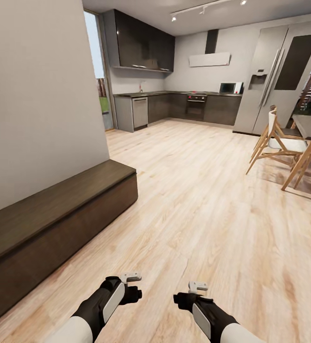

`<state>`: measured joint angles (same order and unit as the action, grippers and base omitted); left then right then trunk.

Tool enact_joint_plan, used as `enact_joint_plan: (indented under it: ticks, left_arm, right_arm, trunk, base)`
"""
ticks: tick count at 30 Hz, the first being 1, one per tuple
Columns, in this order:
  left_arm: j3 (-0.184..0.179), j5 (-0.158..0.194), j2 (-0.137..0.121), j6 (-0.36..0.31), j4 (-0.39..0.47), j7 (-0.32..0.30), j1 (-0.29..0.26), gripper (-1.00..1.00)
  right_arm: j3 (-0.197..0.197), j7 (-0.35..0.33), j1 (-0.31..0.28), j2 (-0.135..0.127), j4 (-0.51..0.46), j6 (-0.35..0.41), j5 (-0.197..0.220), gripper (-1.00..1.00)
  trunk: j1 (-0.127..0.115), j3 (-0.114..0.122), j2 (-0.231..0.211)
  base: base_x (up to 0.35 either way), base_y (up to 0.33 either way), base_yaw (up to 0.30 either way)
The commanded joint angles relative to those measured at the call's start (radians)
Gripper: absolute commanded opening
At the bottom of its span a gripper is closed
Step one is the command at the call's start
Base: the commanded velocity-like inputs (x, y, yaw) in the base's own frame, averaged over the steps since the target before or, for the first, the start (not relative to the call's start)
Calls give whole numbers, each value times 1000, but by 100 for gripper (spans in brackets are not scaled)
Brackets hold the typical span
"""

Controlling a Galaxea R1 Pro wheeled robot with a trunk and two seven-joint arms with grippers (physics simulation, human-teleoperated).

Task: Place each of the two pumpkins and all three candles from the living room inside a cabinet in the living room (use any cabinet), then make sure every cabinet is closed, and position the cauldron so it is next to a table in the living room.

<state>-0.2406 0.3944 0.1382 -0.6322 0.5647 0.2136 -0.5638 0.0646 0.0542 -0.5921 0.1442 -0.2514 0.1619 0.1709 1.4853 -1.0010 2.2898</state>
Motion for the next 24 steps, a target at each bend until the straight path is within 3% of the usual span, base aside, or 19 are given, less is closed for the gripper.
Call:
enact_joint_plan:
  ticks: [1,24]
  left_arm:
    - [-5,11,-1,-3,1,9,0,100]
    - [-5,11,0,-3,1,9,-1,100]
  right_arm:
    - [9,7,0,0,-3,6,10,100]
    - [14,12,0,0,-3,7,-1,100]
  trunk:
    - [0,-1,0]
    - [0,-1,0]
  base:
    - [0,0,139]
    - [0,0,280]
